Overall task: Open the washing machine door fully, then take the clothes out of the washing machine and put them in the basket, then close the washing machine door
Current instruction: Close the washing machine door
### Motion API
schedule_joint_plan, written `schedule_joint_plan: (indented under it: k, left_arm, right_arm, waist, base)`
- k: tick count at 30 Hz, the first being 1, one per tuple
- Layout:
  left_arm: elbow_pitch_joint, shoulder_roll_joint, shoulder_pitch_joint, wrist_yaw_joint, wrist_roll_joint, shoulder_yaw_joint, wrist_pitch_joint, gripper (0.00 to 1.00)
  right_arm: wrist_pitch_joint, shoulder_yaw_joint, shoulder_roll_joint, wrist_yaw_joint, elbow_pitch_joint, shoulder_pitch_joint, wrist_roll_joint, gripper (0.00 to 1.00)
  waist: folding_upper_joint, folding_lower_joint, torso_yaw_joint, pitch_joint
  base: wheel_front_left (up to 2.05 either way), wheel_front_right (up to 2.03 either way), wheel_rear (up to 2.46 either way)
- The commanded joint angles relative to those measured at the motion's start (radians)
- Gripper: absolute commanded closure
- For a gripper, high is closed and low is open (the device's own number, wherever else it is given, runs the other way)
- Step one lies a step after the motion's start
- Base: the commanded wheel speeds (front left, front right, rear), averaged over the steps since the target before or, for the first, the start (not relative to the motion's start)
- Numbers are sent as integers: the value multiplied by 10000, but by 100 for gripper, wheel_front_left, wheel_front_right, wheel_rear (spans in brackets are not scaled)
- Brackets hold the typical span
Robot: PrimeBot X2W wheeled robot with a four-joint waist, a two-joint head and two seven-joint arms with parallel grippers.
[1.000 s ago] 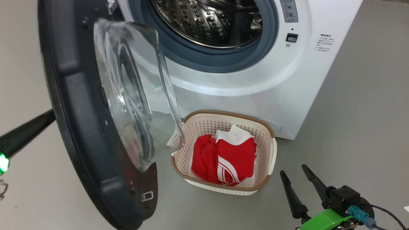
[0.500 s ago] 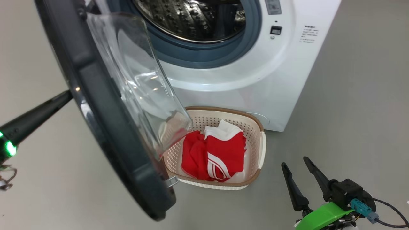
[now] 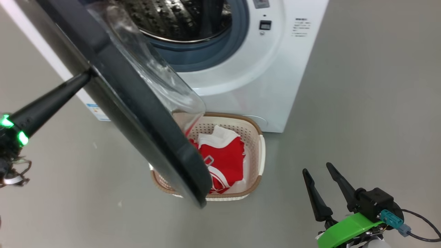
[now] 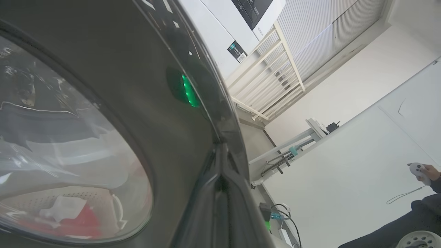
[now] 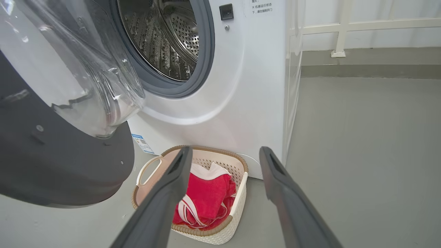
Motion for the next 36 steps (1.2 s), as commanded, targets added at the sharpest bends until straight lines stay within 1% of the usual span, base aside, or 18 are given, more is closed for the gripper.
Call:
schedule_joint_plan:
  k: [1,4,10,16,18,32,33,36]
  left_arm:
    - [-292,362,-415,-67,130,281,-69,100]
    - [-281,332,-551,-67,322,124,-344,100]
    - [-187,468,-752,-67,788,-265,-1134,100]
    - [44,919,-956,-67,1167,-660,-2066,100]
    - [234,1172,-1106,-67,1252,-852,-2563,100]
    - [1134,2275,-2060,-67,1685,-2070,-5089,100]
    - [1134,2275,-2060,-67,1685,-2070,-5089,100]
    - [1458,2518,-2327,-67,1748,-2368,-5595,100]
  right_arm:
    - [-65,258,-1,48,-281,-338,68,0]
    - [-65,265,-1,48,-347,-392,116,0]
    - [-65,284,-1,48,-487,-464,181,0]
    - [-65,309,-1,48,-744,-566,263,0]
    - [-65,316,-1,48,-866,-653,317,0]
    - [-65,360,-1,48,-1172,-937,572,0]
    - [-65,360,-1,48,-1172,-937,572,0]
    - [-65,362,-1,48,-1228,-977,630,0]
  waist:
    - [0,0,-265,116]
    - [0,0,-557,201]
    - [0,0,-1171,345]
    - [0,0,-1725,552]
    - [0,0,-1918,692]
    - [0,0,-2504,1231]
    - [0,0,-2504,1231]
    - [0,0,-2643,1329]
  base:
    - [0,0,0]
    - [0,0,0]
    - [0,0,0]
    - [0,0,0]
    - [0,0,0]
    - [0,0,0]
    - [0,0,0]
    - [0,0,0]
